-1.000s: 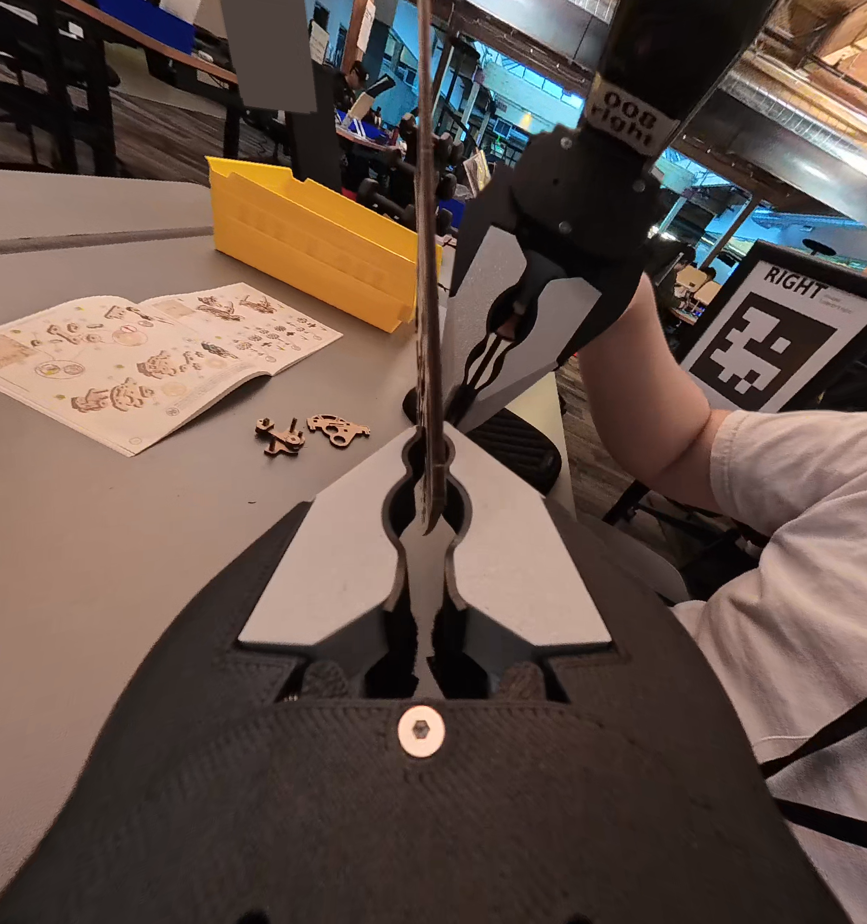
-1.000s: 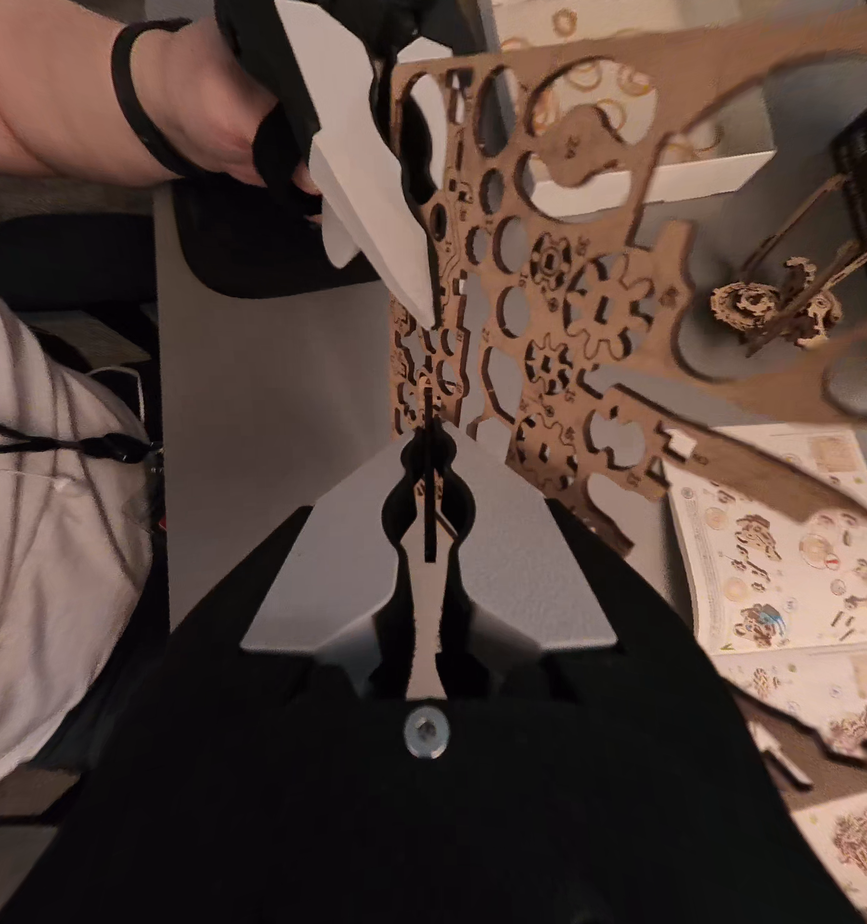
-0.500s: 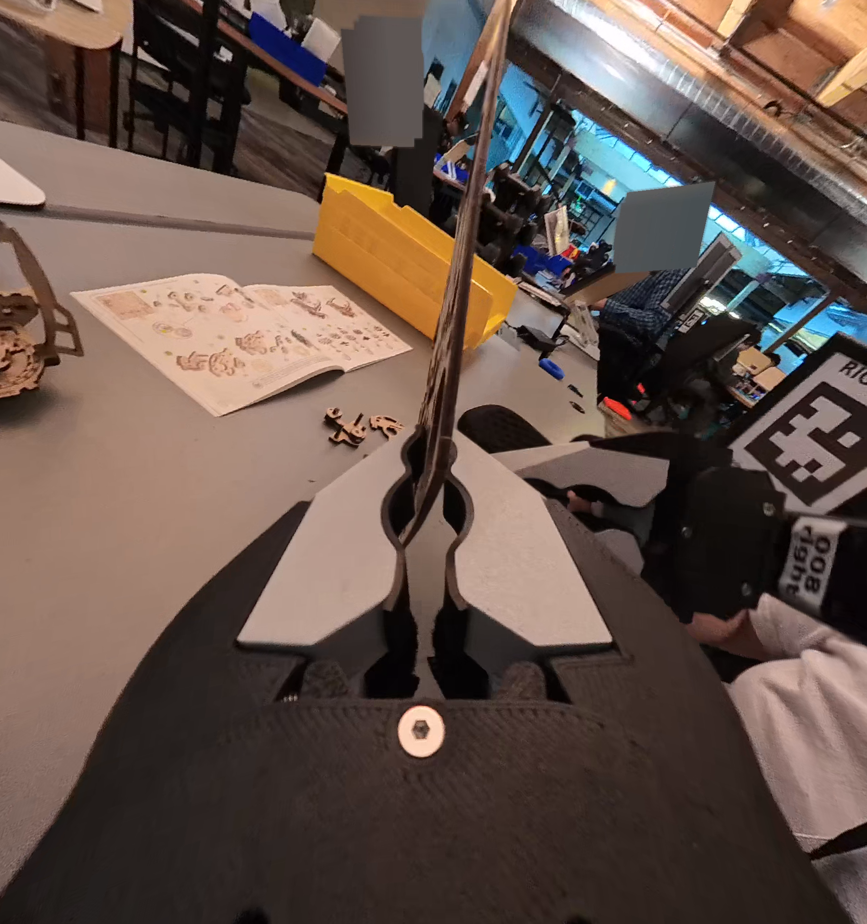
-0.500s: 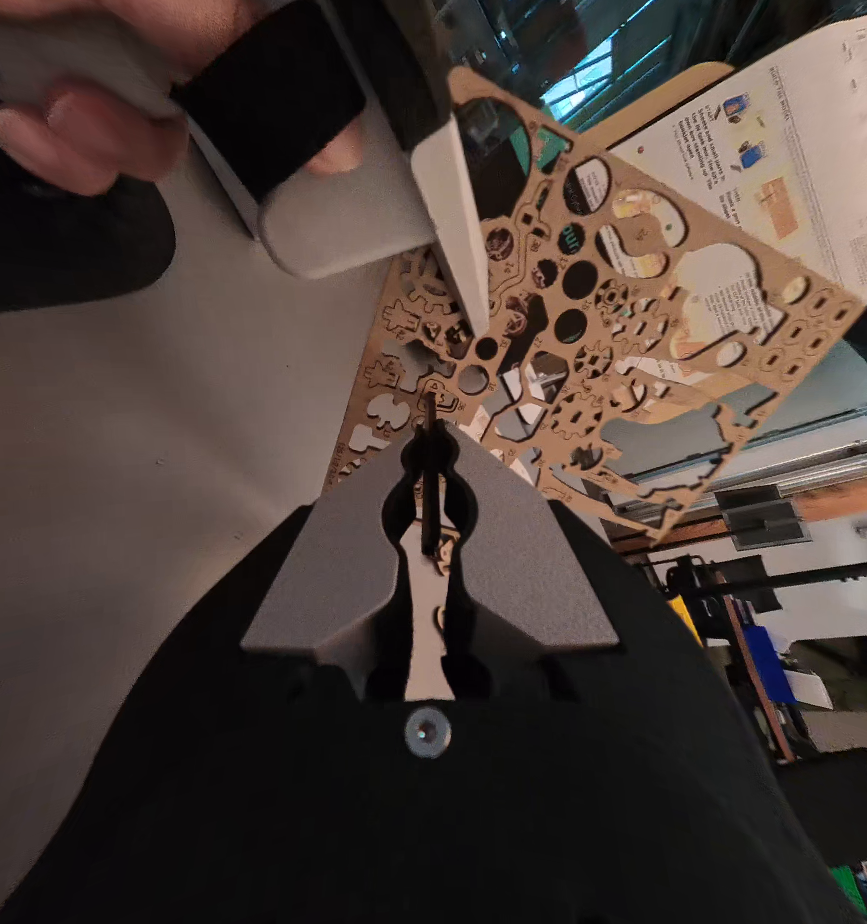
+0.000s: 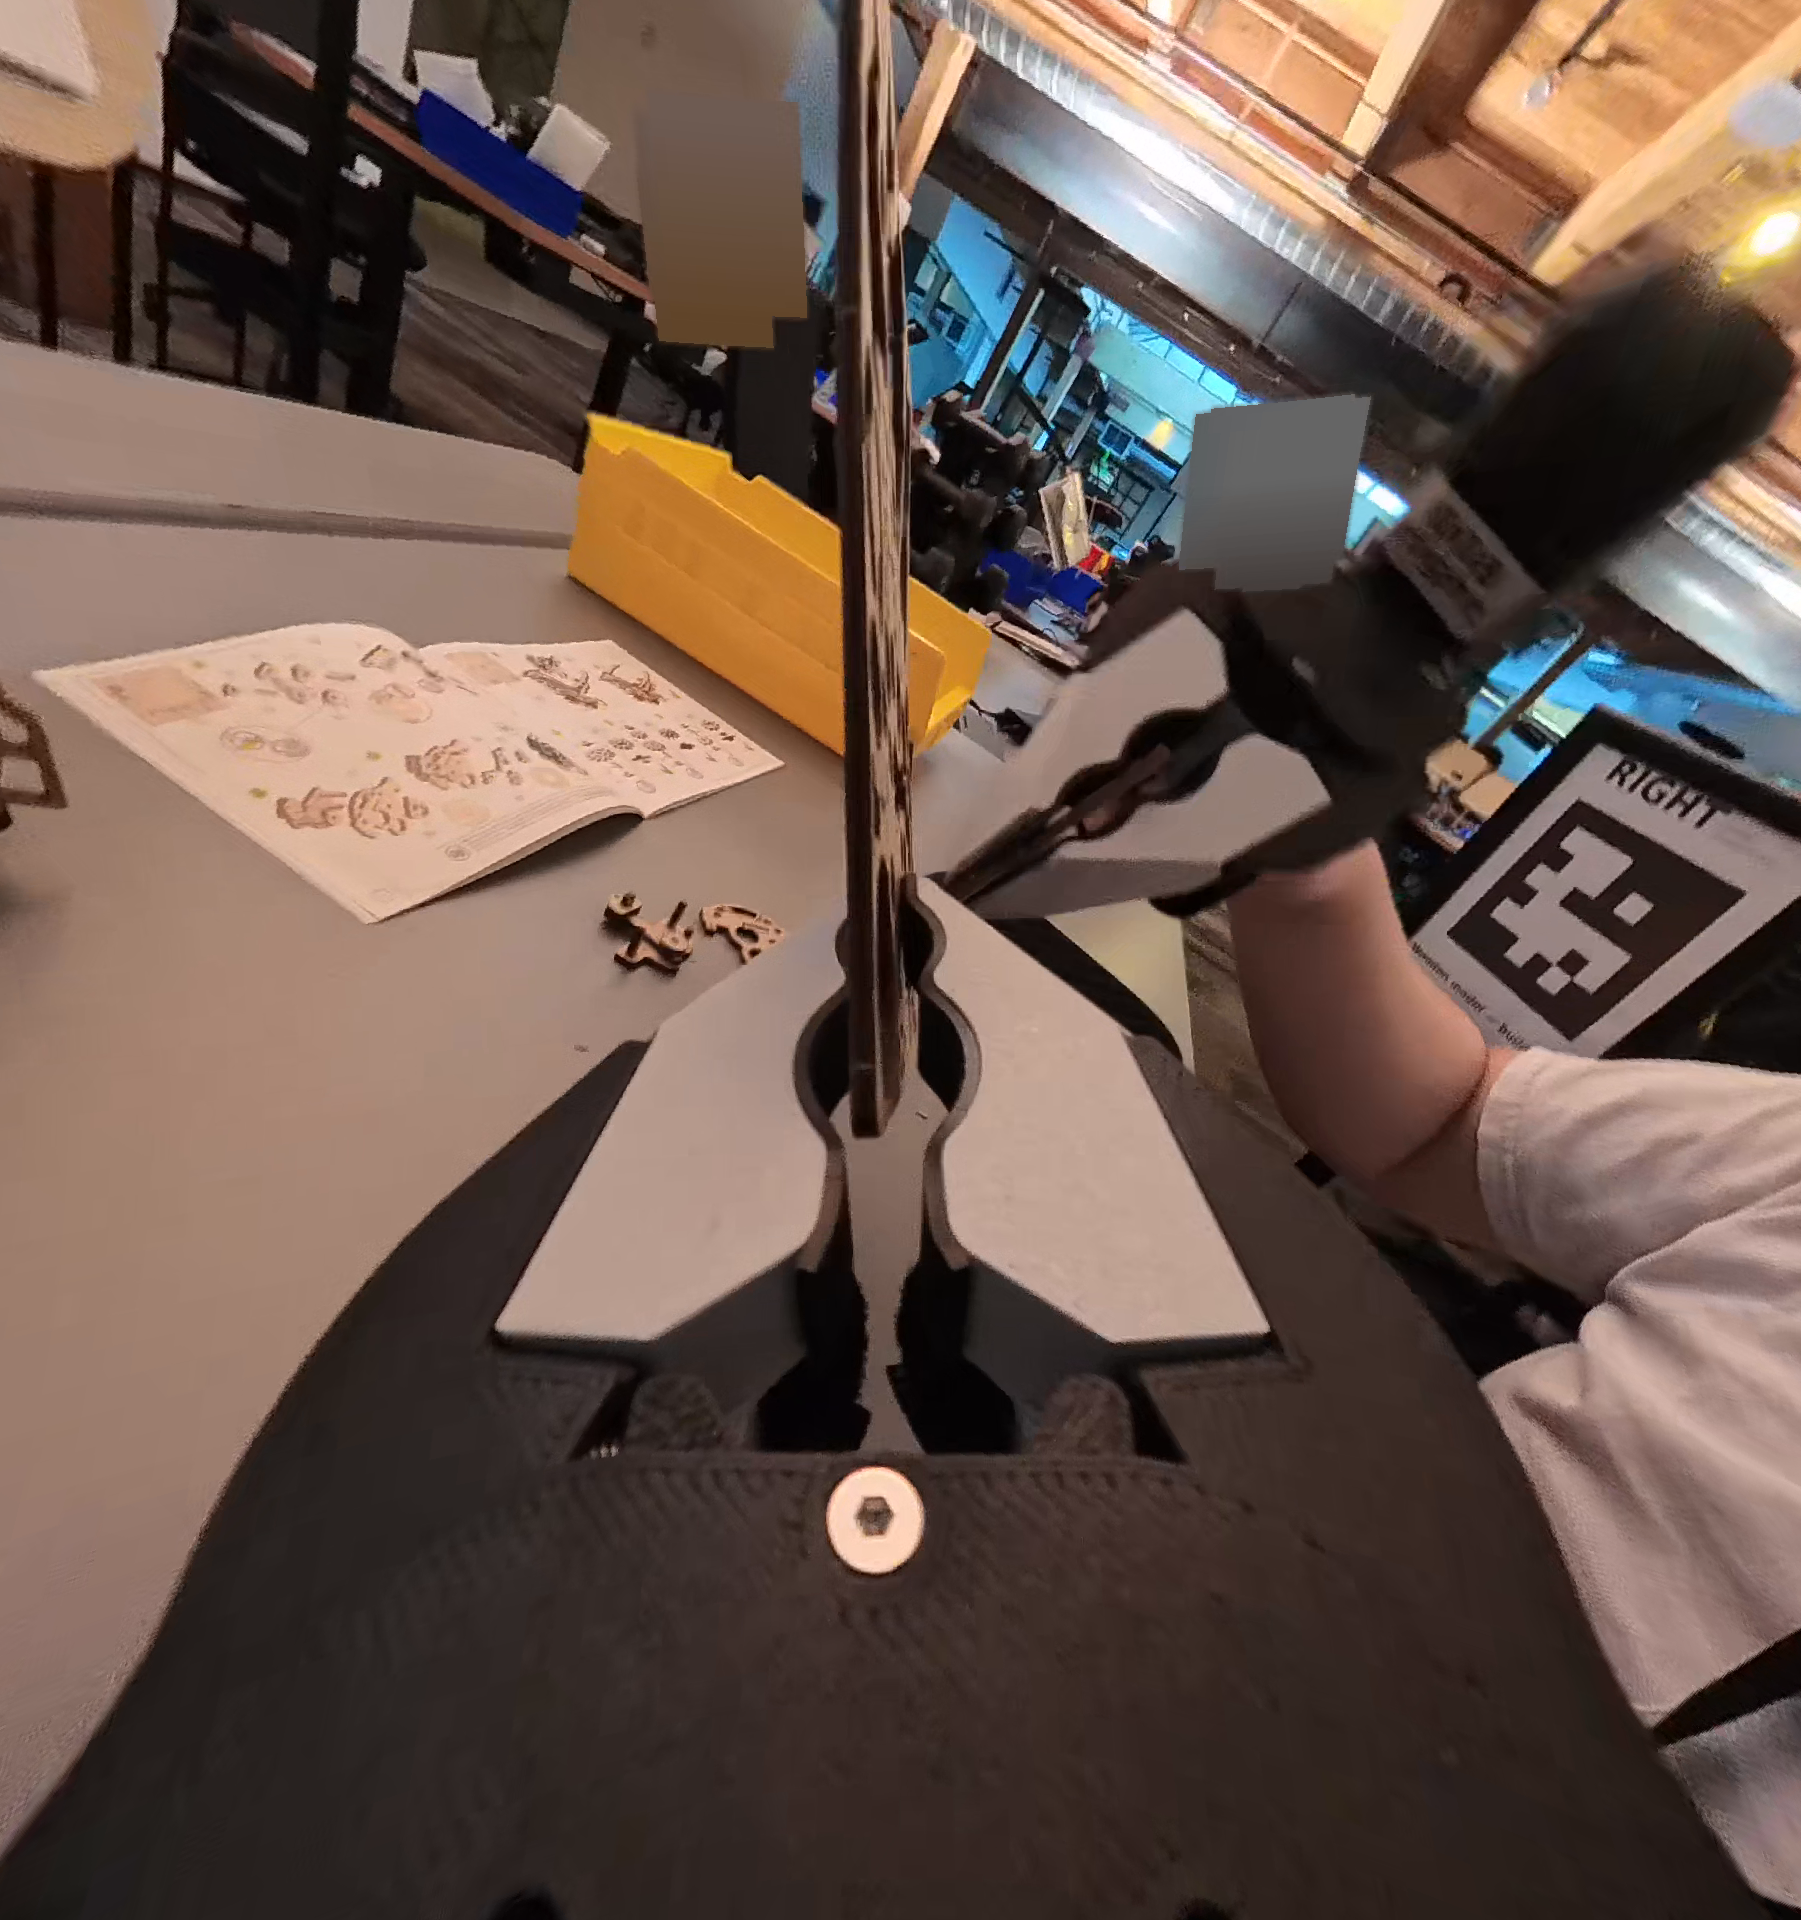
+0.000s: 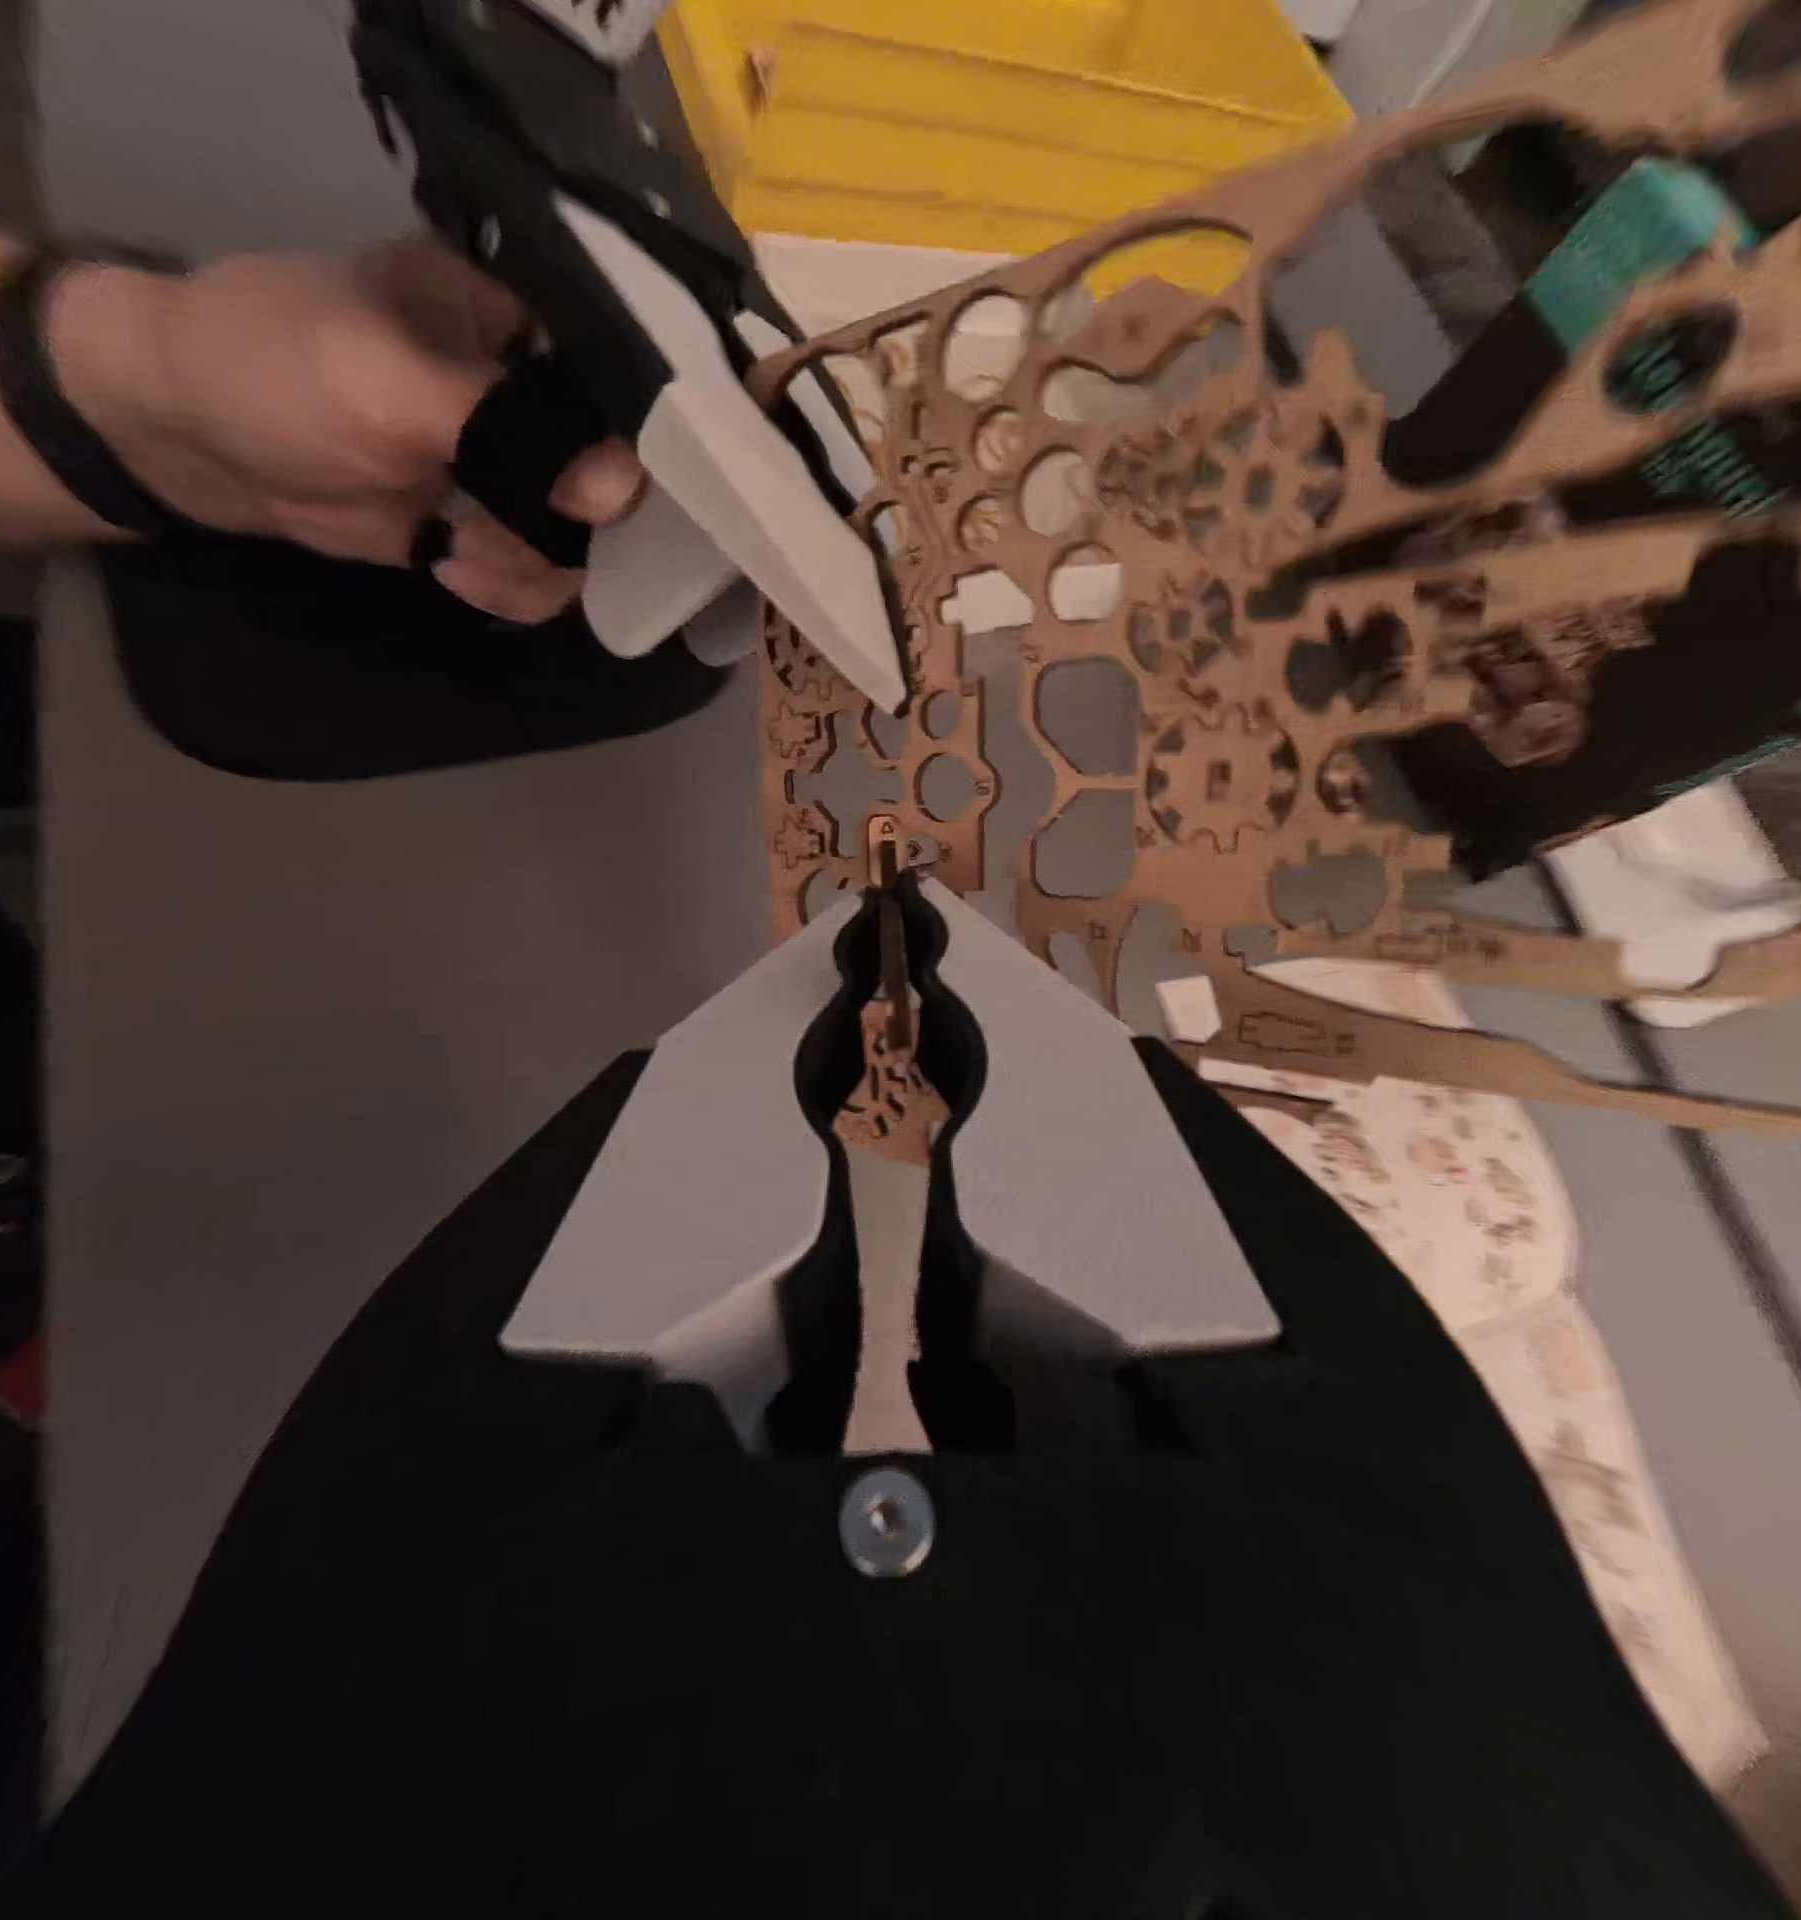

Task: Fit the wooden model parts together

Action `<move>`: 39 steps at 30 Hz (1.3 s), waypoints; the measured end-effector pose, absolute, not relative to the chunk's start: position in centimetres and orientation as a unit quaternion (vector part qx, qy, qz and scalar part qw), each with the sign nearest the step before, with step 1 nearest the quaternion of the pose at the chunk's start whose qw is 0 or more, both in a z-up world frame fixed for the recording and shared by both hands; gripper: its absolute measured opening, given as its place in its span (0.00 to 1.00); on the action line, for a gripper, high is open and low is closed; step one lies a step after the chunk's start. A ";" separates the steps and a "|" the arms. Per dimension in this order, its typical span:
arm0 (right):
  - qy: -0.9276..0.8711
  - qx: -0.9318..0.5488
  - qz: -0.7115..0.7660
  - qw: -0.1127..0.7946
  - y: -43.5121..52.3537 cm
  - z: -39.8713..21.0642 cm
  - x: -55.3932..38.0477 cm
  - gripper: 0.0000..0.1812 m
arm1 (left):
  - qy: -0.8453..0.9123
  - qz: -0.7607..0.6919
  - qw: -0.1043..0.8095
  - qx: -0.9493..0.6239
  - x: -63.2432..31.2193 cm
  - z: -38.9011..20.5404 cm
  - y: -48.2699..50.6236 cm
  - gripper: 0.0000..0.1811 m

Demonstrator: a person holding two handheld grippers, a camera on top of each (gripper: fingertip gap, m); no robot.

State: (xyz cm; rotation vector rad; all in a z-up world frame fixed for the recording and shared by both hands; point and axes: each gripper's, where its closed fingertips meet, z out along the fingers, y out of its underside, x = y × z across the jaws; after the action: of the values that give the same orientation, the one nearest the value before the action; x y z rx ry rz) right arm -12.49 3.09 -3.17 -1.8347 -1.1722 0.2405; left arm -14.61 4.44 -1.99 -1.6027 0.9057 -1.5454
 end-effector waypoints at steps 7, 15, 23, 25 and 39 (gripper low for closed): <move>-0.516 -0.739 -0.062 0.429 3.1 -6.3 -10.4 0.00 | 0.329 -0.665 0.342 -0.577 -15.5 0.4 4.4 0.23; -0.558 -0.510 0.498 0.425 -7.3 4.1 -10.8 0.01 | 0.307 -0.662 0.418 -0.541 -18.4 3.4 6.8 0.32; -0.531 -0.269 0.662 0.456 -11.0 9.0 -10.4 0.00 | 0.349 -0.781 0.190 -0.482 -13.0 1.0 0.7 0.52; -0.522 -0.254 0.685 0.440 -10.8 9.1 -10.7 0.00 | 0.385 -0.778 0.203 -0.454 -12.9 2.0 -0.1 0.56; -0.507 -0.262 0.728 0.380 -9.5 7.4 -12.4 0.00 | 0.405 -0.825 0.126 -0.373 -15.1 3.5 -0.4 0.37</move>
State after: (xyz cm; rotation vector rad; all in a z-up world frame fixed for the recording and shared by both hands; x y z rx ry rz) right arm -12.43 -9.51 7.39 -0.6684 -1.2947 1.8599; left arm -15.07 -0.37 3.48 -1.0865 1.1805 -2.4015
